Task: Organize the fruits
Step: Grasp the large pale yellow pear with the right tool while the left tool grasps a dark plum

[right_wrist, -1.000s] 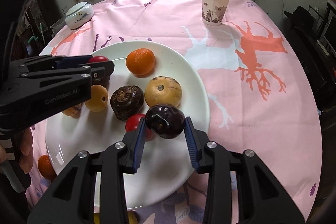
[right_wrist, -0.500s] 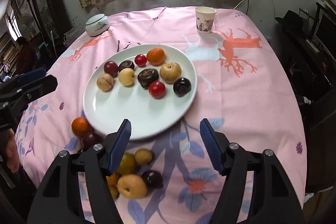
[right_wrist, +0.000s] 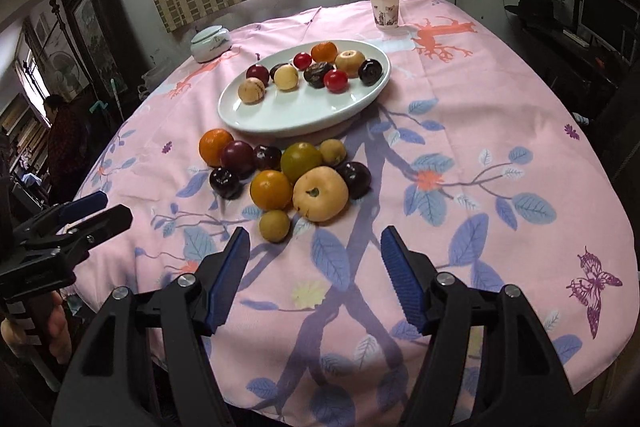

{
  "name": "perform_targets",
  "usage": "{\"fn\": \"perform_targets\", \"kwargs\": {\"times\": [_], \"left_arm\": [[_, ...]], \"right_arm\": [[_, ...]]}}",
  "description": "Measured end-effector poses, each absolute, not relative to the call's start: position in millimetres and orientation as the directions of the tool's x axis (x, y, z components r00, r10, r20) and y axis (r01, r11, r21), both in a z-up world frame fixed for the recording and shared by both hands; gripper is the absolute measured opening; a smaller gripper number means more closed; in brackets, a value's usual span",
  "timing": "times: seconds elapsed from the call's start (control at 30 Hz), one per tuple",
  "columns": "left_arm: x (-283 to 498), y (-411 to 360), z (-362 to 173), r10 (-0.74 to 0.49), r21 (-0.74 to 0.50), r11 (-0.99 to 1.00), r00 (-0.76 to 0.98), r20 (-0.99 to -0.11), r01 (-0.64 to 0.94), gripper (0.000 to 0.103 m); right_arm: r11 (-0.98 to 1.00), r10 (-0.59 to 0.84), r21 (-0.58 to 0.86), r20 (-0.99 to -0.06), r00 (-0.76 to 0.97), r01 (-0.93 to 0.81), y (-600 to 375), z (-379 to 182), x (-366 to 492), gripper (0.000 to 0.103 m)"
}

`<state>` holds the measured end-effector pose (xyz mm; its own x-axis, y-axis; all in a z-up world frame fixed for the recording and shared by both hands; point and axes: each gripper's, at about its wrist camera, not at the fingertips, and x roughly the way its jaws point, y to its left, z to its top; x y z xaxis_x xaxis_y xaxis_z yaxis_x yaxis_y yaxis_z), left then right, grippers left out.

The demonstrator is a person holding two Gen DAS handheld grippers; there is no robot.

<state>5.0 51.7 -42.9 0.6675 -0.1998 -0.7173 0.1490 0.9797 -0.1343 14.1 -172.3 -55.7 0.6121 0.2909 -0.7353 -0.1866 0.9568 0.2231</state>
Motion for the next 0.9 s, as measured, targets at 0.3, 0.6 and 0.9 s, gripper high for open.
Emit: {"fn": "perform_targets", "kwargs": {"times": [0.3,0.6,0.9], "left_arm": [[-3.2,57.3,-43.3,-0.206,-0.139,0.978,0.675,-0.708,0.153,0.089],[12.6,69.6,-55.5,-0.201,-0.153,0.98,0.65,-0.733,0.131,0.089],[47.4,58.7,-71.3,-0.193,-0.143,0.981,0.618,-0.762,0.13,0.089]], "right_arm": [[0.968,0.24,0.139,-0.755,0.61,-0.209,-154.6,-83.5,49.8,0.058],[0.974,0.194,0.085,-0.788,0.585,-0.21,-135.7,-104.7,83.8,0.047],[0.968,0.239,0.142,-0.768,0.595,-0.206,-149.5,-80.1,51.3,0.046]]}}
